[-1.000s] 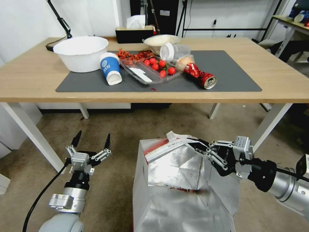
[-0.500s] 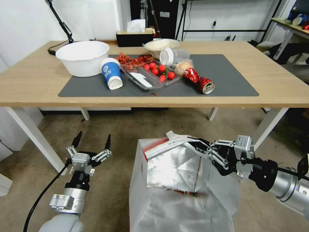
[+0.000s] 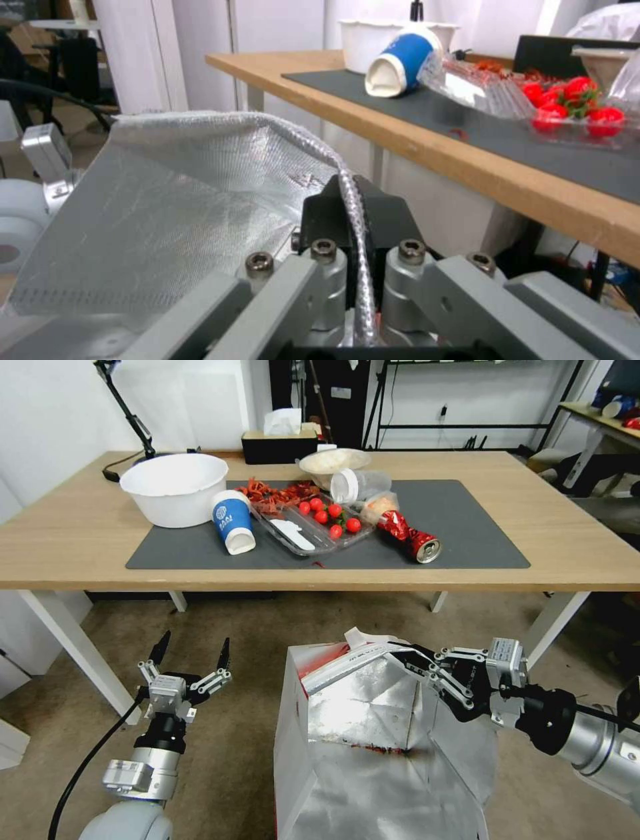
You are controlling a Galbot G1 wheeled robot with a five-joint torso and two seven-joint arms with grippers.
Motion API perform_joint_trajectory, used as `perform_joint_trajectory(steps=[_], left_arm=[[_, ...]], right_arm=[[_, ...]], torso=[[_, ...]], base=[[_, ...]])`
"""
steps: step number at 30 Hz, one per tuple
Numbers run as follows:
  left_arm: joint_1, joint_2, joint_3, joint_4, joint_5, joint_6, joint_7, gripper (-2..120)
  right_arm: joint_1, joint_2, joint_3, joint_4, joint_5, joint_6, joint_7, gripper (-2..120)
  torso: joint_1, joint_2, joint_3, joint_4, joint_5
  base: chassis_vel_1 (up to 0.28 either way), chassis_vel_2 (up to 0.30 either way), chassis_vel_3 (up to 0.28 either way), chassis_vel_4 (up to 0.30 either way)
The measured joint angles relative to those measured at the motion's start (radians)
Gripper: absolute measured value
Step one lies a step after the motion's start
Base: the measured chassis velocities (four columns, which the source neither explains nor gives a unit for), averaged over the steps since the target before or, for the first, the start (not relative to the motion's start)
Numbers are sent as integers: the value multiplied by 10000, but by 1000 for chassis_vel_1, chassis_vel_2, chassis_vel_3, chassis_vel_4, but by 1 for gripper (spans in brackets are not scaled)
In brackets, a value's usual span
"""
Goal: Pick up the food delivery bag from the floor and place it on the table.
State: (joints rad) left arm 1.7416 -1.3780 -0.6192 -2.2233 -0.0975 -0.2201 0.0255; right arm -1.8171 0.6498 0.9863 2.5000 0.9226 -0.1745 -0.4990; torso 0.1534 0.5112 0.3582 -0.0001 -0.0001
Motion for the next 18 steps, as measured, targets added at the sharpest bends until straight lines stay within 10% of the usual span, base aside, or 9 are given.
perform_joint_trajectory(steps=[18], left_arm=[[27, -23, -47, -30, 34, 51, -2, 100]], right_arm=[[54, 23, -2, 0, 170, 48, -80, 0]], torso=[[289, 760, 471, 0, 1]], base=[[0, 0, 0, 0]])
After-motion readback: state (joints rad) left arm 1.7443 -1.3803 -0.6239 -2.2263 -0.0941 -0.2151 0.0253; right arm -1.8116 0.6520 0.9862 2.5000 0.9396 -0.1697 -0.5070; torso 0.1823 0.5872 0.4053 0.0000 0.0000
